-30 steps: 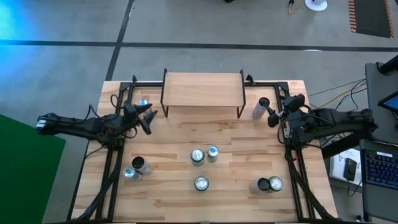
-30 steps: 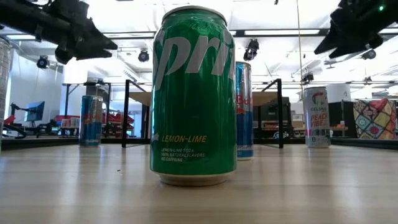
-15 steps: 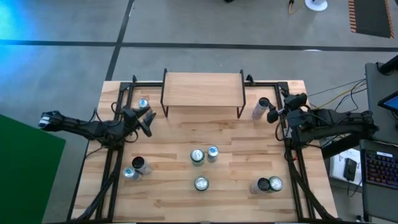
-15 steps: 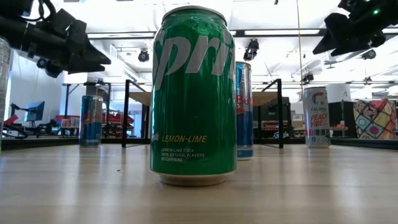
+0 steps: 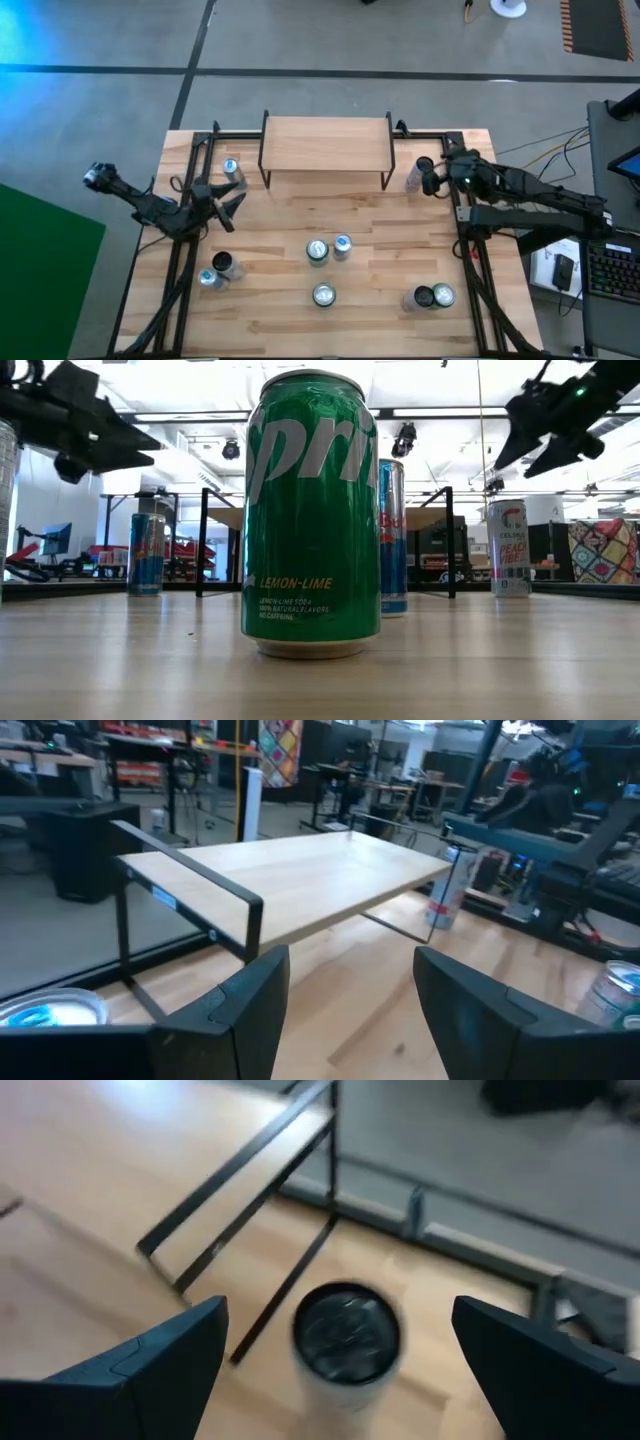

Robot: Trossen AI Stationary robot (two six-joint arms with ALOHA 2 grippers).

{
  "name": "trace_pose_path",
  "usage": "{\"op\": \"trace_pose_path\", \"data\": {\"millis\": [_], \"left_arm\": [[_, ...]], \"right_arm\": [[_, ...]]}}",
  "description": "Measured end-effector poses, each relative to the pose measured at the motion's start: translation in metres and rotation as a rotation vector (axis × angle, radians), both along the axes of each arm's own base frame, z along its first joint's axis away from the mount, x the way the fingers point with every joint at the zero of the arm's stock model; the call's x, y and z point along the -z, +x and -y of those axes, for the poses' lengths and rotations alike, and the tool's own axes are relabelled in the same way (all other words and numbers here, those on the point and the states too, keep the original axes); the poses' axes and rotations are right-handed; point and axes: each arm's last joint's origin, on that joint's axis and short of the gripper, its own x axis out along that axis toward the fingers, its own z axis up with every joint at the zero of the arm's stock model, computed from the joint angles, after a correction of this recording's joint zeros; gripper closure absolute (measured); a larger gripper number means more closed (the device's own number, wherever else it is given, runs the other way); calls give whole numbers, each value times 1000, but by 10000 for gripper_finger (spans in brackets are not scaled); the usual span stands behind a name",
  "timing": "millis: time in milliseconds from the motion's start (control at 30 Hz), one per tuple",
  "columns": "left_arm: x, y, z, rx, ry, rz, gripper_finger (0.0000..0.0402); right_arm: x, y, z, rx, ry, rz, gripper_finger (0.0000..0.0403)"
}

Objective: Place canned beverage on shelf
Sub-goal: Put the top right white-pink soda can on the shelf

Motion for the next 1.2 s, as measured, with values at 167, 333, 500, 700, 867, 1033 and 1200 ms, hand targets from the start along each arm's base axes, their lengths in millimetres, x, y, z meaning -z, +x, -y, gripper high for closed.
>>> {"op": "trace_pose_path", "data": {"millis": [167,333,500,700,867,1033,1200], "left_arm": [[-4,-11,9,-5,-15,56,200],[-5,-21,15,-36,-11,75,200],[-5,-23,19,-22,-9,78,200],[-4,-22,20,-24,-17,84,200],[-4,-22,21,-24,-16,83,200],[-3,-22,20,-23,6,66,200],[-1,-22,20,-19,24,52,200]], "right_arm": [[9,10,15,-2,38,-81,29],[18,14,31,13,111,-141,29],[24,14,41,-4,183,-154,29],[25,15,42,-12,200,-155,29],[25,15,42,-12,202,-156,29],[27,13,41,-6,245,-149,29],[27,13,40,5,262,-136,29]]}}
